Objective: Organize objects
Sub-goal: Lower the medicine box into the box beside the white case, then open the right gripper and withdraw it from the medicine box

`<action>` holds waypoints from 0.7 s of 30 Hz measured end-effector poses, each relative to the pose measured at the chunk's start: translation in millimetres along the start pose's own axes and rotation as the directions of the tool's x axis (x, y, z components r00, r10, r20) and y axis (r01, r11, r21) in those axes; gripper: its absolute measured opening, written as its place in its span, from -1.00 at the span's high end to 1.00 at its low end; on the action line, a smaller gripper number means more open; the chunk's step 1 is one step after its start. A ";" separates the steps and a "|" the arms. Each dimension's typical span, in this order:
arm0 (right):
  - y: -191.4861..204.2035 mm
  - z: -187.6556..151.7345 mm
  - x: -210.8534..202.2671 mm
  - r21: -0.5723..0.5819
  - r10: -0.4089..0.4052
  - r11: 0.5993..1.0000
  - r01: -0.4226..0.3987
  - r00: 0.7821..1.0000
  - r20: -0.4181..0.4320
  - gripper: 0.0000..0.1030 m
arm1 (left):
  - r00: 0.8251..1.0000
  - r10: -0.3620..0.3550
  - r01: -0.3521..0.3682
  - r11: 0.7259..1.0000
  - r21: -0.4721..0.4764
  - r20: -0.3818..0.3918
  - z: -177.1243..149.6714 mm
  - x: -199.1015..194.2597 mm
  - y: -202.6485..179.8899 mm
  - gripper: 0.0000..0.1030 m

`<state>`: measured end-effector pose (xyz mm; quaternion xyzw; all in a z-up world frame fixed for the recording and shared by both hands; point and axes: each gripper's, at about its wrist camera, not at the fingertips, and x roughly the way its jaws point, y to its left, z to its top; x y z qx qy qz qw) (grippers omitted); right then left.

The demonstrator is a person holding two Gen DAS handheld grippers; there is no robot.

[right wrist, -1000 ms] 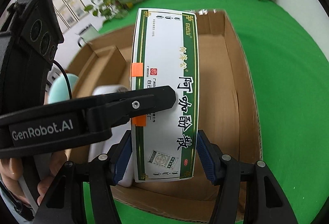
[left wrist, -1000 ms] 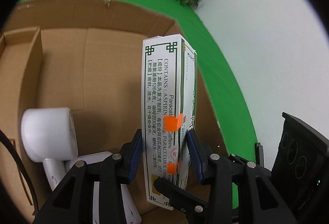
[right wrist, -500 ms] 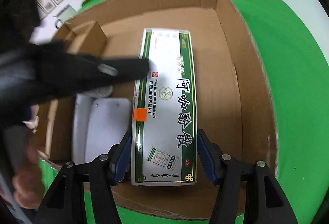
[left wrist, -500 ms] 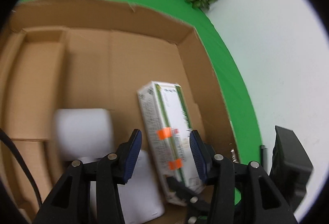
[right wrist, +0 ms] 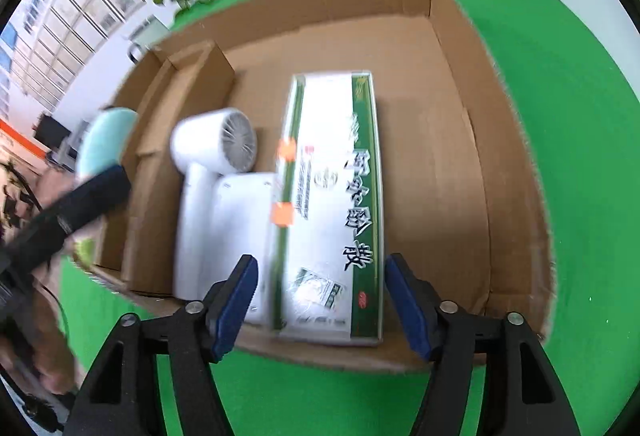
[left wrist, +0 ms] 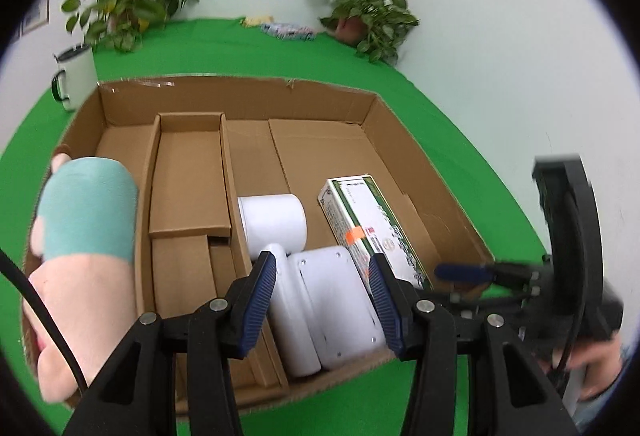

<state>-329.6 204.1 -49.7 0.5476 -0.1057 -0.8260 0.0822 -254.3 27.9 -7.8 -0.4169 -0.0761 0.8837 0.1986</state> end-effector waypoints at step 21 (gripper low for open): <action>2.2 6.5 9.0 0.022 -0.018 1.000 0.018 1.000 -0.002 -0.51 | 0.999 0.002 -0.005 0.998 0.069 0.042 -39.4 2.3 -7.5 0.09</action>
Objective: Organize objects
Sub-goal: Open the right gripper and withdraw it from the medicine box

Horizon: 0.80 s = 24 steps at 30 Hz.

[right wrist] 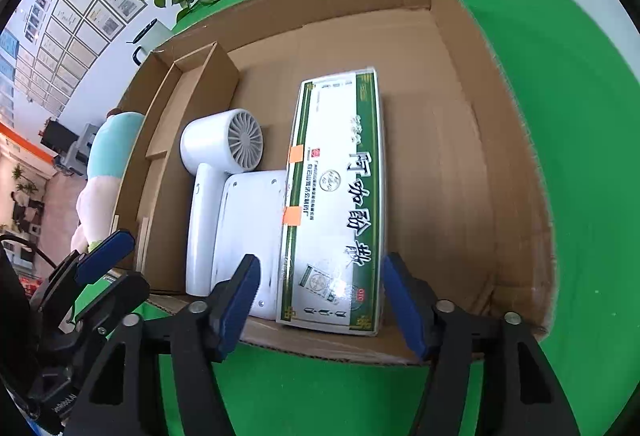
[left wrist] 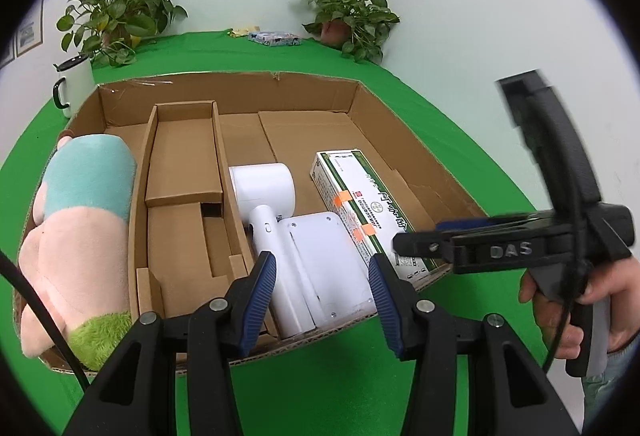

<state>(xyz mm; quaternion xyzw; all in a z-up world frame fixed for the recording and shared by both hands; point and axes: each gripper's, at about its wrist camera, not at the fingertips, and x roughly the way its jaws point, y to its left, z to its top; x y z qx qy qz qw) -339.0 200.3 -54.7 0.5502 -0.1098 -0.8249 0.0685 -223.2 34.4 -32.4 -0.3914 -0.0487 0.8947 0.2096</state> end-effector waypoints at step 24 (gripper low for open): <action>44.7 -103.7 -10.0 -0.047 -0.217 0.949 0.313 0.750 0.625 -0.99 | 0.862 0.421 -0.418 0.905 -0.073 0.284 -62.8 -22.3 24.7 -0.59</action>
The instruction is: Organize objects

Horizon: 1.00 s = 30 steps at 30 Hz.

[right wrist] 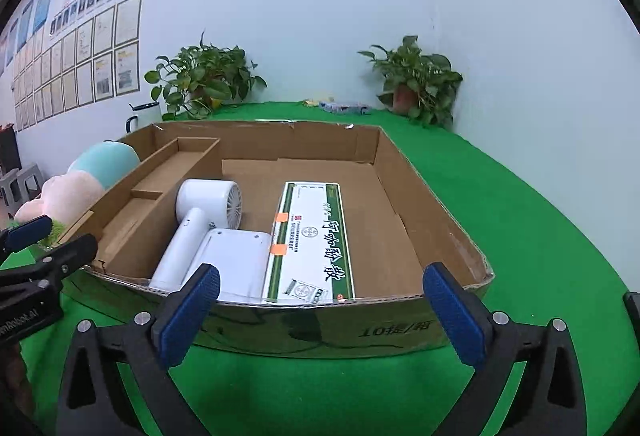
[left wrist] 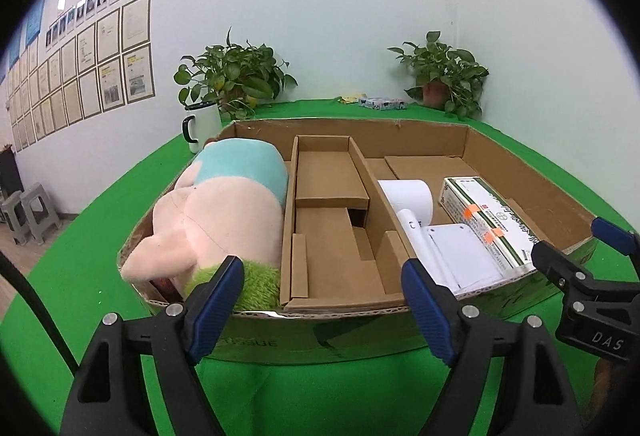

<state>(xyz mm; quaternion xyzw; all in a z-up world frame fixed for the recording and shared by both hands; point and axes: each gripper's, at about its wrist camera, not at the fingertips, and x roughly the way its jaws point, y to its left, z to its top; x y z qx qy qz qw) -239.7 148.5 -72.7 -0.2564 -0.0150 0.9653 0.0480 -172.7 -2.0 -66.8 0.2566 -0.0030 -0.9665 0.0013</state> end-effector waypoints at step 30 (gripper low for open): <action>-3.8 0.8 2.6 0.004 0.009 1.000 -0.009 1.000 -0.005 -0.99 | 1.000 0.012 -0.011 1.000 0.007 -0.015 -0.7 5.0 -3.9 -0.73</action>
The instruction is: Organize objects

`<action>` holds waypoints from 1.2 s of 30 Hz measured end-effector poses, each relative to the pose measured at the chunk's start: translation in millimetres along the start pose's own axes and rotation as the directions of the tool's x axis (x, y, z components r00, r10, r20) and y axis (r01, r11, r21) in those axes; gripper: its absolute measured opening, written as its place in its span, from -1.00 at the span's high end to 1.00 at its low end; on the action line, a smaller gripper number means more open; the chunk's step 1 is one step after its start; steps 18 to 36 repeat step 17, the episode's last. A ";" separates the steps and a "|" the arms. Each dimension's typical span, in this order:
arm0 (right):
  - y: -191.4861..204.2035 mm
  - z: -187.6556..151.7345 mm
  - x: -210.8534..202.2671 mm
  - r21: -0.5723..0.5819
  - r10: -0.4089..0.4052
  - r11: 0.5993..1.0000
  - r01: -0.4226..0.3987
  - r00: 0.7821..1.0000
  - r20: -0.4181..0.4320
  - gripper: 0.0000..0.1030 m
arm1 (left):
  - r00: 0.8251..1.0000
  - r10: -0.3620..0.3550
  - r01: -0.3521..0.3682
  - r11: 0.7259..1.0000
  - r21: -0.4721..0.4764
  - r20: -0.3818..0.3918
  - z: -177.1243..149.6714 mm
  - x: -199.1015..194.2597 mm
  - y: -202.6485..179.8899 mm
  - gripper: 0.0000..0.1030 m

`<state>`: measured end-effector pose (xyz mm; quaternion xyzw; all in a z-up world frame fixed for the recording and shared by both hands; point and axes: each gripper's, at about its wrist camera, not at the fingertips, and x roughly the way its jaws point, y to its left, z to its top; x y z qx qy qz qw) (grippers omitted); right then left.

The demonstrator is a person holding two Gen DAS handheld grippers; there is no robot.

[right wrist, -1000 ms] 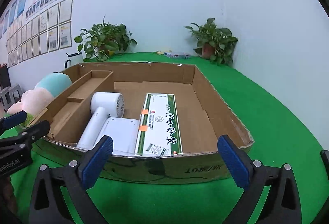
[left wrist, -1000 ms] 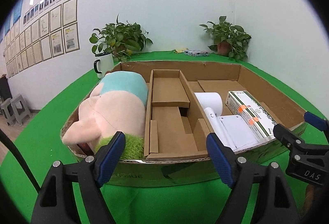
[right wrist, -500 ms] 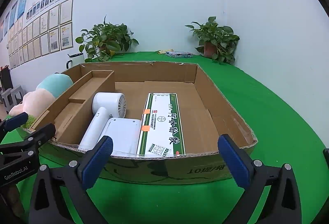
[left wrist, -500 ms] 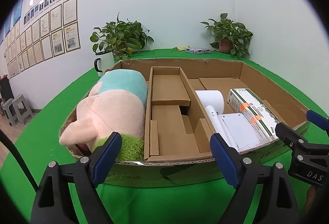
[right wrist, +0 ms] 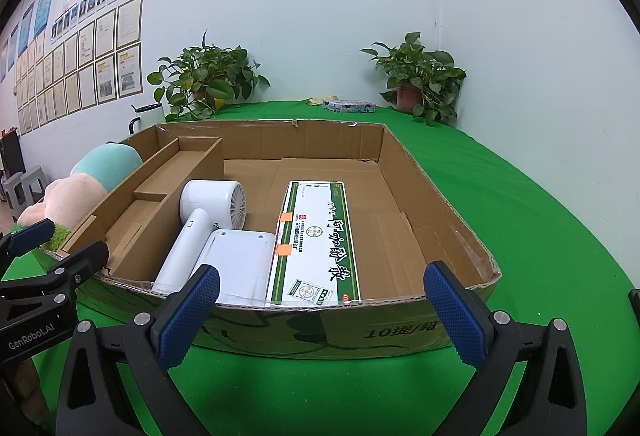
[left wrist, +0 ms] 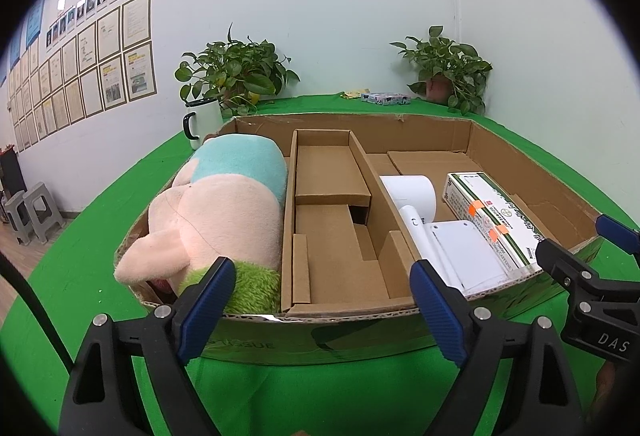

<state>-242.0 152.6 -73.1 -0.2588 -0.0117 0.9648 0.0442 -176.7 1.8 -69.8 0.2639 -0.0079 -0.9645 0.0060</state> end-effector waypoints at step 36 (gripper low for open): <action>0.5 0.3 0.4 0.001 0.001 1.000 -0.001 1.000 0.001 -0.99 | 1.000 -0.008 0.008 1.000 -0.002 -0.001 -0.1 -0.6 -0.2 -0.76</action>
